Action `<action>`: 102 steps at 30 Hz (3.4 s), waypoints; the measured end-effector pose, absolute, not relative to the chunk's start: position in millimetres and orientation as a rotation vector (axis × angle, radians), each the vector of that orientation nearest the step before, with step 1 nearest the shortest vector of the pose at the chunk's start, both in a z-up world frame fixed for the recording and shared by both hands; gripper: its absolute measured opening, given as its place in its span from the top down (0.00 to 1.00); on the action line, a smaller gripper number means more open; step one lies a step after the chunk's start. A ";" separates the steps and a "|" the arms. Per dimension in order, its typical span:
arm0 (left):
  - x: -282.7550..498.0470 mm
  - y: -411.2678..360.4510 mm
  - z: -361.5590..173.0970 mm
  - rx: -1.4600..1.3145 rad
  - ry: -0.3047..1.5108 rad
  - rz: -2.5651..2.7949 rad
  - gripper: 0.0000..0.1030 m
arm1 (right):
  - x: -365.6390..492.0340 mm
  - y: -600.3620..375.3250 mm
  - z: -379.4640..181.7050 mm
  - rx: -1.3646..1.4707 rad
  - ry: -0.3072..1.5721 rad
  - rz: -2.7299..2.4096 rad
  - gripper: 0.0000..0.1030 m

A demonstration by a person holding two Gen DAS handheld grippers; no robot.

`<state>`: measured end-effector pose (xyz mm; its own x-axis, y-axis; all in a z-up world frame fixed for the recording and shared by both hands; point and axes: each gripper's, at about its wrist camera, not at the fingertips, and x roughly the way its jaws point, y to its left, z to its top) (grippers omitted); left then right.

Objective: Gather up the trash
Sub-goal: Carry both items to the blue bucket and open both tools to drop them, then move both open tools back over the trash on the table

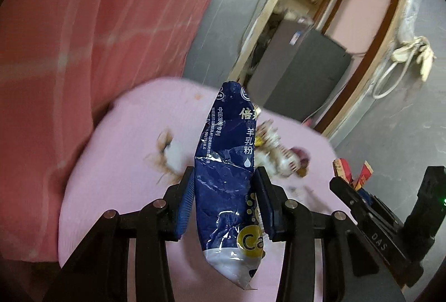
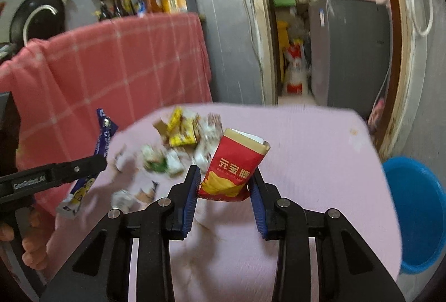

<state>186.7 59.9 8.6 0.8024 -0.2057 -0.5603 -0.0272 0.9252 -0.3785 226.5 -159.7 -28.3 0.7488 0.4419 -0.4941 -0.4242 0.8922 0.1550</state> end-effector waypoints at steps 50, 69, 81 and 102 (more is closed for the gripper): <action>361.2 -294.7 -26.3 -0.200 0.835 -0.610 0.51 | 247.5 -453.4 -41.5 0.221 0.453 -0.114 0.59; 287.5 -165.7 72.0 -0.197 0.405 -0.350 0.02 | 204.6 -388.6 47.1 0.193 0.167 0.010 0.00; 215.5 -75.9 96.4 -0.149 0.246 -0.173 0.02 | 188.8 -308.6 73.9 0.172 0.052 0.177 0.00; 149.7 16.8 0.3 -0.182 0.480 0.018 0.02 | 200.3 -209.3 16.8 0.081 0.219 0.389 0.00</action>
